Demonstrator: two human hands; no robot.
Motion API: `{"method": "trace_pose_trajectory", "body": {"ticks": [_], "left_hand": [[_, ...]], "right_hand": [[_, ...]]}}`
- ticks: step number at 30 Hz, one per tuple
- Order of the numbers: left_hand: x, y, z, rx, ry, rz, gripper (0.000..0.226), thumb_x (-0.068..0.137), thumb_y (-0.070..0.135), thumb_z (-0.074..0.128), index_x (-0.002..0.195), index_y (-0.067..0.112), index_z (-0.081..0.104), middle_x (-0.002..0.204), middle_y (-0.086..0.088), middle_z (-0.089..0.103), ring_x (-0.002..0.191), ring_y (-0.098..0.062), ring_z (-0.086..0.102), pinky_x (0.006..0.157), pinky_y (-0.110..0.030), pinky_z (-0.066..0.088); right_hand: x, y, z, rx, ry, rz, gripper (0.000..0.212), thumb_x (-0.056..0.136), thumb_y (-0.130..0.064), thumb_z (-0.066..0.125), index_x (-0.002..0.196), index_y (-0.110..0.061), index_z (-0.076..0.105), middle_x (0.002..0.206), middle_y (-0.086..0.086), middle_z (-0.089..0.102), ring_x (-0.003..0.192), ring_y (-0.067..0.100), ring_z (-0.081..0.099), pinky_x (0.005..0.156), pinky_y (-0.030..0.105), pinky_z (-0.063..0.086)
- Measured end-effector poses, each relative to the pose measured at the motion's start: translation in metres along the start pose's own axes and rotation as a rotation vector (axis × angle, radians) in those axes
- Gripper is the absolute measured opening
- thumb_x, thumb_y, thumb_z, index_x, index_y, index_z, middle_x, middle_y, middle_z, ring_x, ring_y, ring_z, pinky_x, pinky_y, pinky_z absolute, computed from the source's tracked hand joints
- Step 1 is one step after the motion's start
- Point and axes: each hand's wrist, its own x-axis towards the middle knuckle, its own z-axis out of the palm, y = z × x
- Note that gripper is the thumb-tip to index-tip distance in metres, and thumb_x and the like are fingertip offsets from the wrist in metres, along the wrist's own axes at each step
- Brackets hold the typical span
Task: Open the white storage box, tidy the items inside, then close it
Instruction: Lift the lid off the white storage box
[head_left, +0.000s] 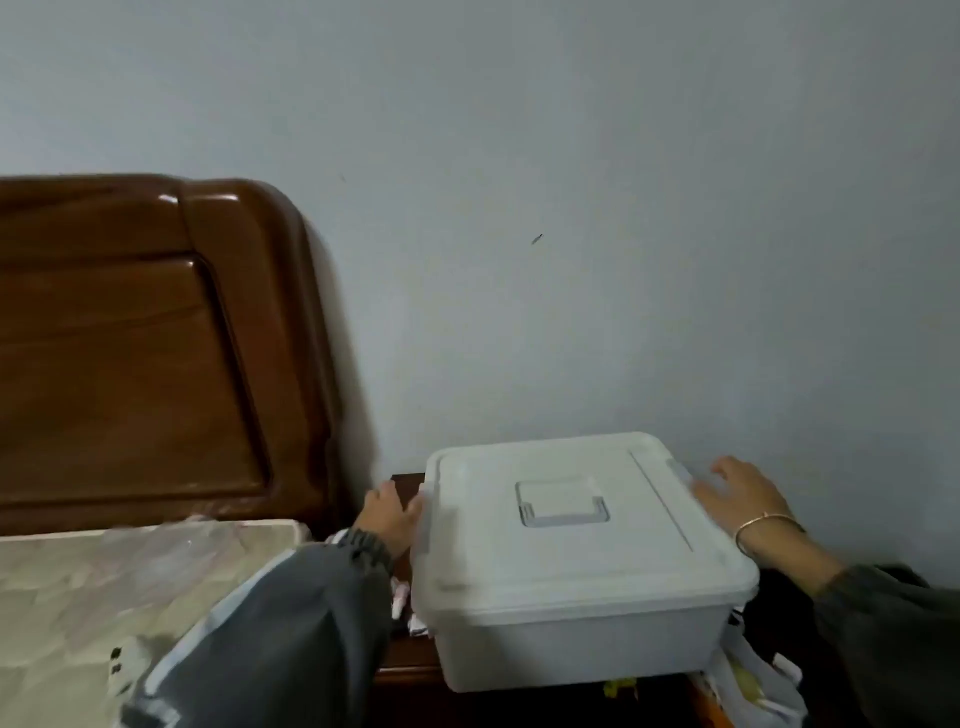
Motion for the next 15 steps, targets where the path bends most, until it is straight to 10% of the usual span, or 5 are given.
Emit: {"method": "trace_pose_trajectory", "body": {"ticks": [15], "left_hand": [[0.023, 0.001, 0.064, 0.015, -0.039, -0.123, 0.037, 0.099, 0.040, 0.033, 0.110, 0.005, 0.038, 0.120, -0.020, 0.059, 0.107, -0.035, 0.059, 0.091, -0.039, 0.046]], "right_hand": [[0.012, -0.002, 0.043, -0.051, -0.221, 0.128, 0.067, 0.093, -0.041, 0.048, 0.143, -0.004, 0.023, 0.140, 0.025, 0.041, 0.125, 0.038, 0.044, 0.103, 0.041, 0.036]]}}
